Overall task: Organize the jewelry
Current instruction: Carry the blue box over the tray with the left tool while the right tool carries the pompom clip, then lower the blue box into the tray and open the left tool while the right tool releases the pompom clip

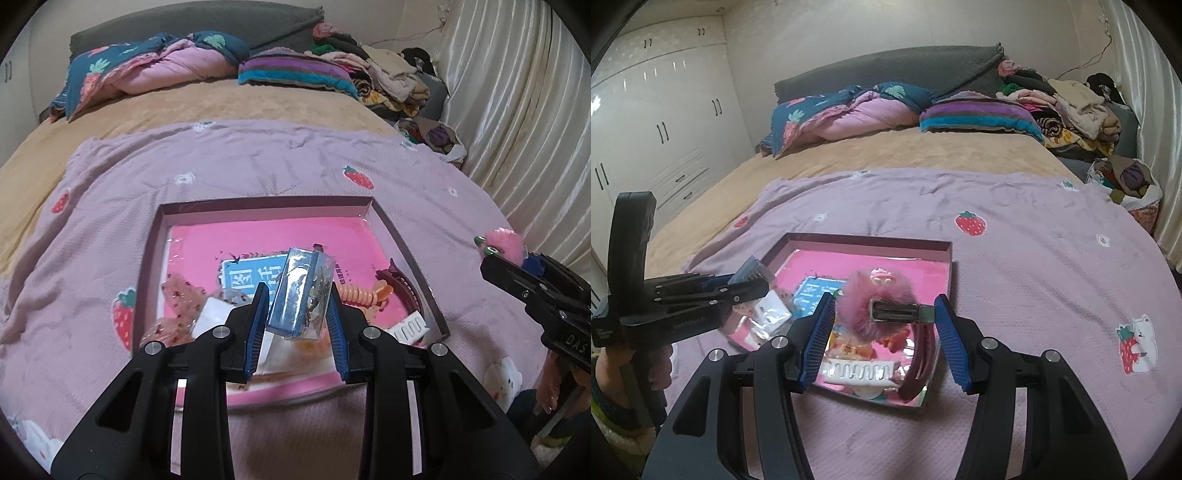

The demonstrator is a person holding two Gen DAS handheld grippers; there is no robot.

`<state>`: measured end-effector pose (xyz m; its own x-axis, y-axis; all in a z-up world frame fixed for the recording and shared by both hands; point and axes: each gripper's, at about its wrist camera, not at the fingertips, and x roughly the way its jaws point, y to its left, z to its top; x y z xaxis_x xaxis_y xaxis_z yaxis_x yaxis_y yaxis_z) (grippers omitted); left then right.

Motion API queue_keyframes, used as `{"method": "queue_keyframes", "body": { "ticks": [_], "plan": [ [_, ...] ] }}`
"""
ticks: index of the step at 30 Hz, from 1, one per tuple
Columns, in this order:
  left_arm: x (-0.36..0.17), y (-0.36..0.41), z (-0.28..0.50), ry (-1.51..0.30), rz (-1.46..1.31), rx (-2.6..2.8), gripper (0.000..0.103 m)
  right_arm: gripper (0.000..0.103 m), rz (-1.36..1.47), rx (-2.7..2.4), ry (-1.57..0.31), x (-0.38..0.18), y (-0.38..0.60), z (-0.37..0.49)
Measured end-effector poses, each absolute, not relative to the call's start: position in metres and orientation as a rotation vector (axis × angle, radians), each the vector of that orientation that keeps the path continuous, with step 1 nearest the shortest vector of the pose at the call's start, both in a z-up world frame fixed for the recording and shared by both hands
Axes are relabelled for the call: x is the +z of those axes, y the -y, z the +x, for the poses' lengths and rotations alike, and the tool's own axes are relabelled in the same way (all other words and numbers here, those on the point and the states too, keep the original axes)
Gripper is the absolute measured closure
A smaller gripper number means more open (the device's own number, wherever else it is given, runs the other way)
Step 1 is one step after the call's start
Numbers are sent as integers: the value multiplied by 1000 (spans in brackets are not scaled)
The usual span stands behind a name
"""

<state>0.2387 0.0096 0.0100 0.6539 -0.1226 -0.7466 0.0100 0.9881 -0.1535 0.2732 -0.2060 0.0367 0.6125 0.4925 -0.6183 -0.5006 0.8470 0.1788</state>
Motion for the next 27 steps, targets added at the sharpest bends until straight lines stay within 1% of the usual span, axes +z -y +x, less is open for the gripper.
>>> {"method": "queue_keyframes", "body": {
  "ticks": [13,21,24,25,27],
  "plan": [
    [-29,-4,263,-938,-131,-83,80,49,-55,578,-822,-17,184,293],
    [-39,-5,264,-962,-131,-84,80,49,-83,586,-868,-38,173,294],
    [-39,-6,264,-964,-133,-85,80,46,-88,591,-883,-42,171,293],
    [-39,-5,264,-964,-131,-86,79,44,-91,586,-884,-42,171,292],
    [-37,-5,262,-958,-130,-86,69,43,-89,577,-881,-39,173,290]
  ]
}}
